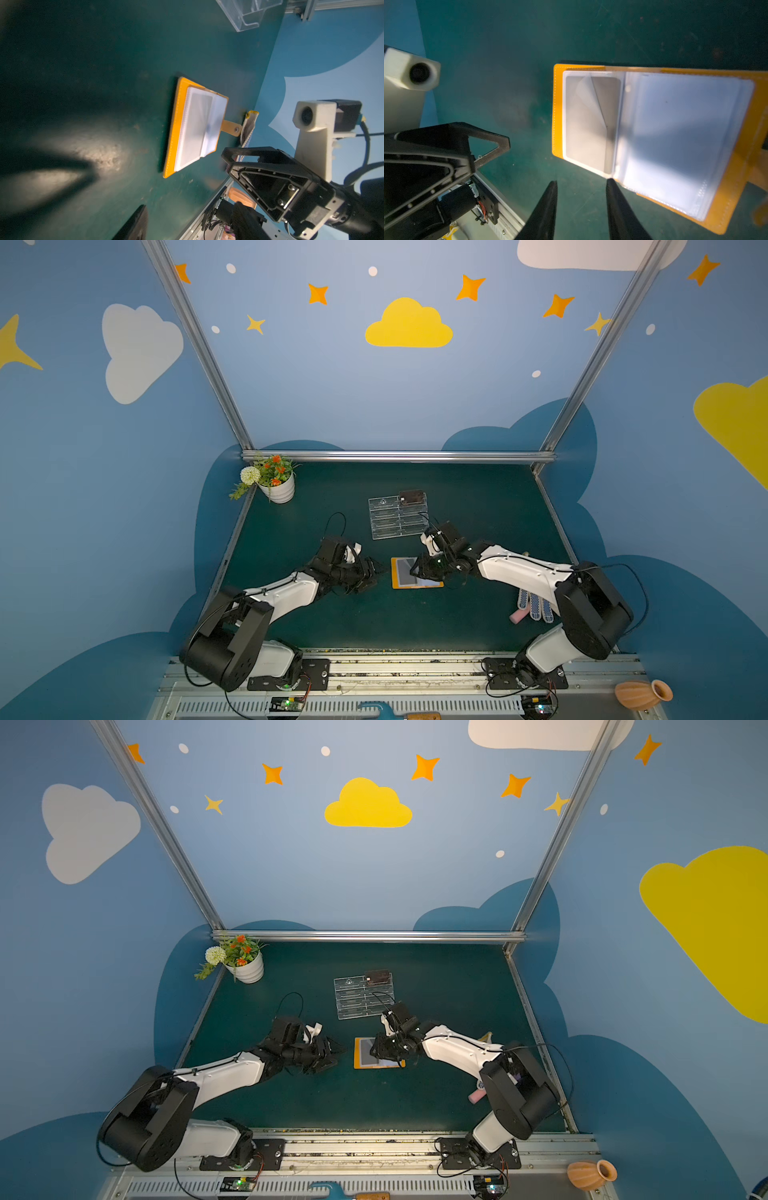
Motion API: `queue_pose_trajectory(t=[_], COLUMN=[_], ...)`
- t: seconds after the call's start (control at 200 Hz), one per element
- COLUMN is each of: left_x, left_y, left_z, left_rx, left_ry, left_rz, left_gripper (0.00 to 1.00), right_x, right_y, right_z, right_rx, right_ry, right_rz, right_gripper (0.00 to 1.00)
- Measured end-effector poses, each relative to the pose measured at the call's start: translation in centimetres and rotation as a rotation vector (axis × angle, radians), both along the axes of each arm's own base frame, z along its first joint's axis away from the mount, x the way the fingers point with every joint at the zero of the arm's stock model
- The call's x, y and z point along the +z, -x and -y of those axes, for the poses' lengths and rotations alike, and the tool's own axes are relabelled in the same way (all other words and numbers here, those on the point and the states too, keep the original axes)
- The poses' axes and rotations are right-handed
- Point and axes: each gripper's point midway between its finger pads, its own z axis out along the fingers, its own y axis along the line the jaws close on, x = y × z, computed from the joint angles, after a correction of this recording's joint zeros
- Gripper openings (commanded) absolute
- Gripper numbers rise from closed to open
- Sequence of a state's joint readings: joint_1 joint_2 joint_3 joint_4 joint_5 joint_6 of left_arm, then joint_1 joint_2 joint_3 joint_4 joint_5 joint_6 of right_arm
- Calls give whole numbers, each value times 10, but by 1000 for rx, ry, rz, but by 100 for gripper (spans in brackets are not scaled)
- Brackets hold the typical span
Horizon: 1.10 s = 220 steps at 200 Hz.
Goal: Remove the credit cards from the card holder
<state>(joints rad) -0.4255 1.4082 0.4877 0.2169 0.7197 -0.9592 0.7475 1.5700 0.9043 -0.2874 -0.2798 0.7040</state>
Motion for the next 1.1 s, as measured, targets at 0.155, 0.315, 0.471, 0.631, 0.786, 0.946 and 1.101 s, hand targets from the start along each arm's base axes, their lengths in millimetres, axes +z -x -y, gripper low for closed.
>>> queue_pose_trajectory(t=[0.155, 0.315, 0.471, 0.631, 0.786, 0.946, 1.101], left_x=[-14, -31, -34, -36, -38, -39, -40], left_y=[-4, -6, -11, -15, -16, -20, -24], left_z=[8, 15, 20, 24, 25, 28, 31], left_rx=[0, -2, -2, 0, -1, -4, -7], left_ry=[3, -8, 3, 6, 7, 12, 19], left_rz=[-21, -59, -54, -46, -47, -38, -33], left_gripper=[57, 51, 47, 43, 40, 39, 38], right_x=[5, 5, -1, -4, -11, -26, -29], right_y=[-7, -20, -27, -32, -39, -46, -60], right_z=[-10, -23, -29, -40, -49, -43, -31], right_rx=[15, 31, 44, 57, 56, 35, -7], right_ry=[13, 49, 72, 66, 56, 72, 75], right_rz=[36, 76, 90, 83, 74, 43, 37], right_gripper=[33, 24, 14, 9, 7, 5, 5])
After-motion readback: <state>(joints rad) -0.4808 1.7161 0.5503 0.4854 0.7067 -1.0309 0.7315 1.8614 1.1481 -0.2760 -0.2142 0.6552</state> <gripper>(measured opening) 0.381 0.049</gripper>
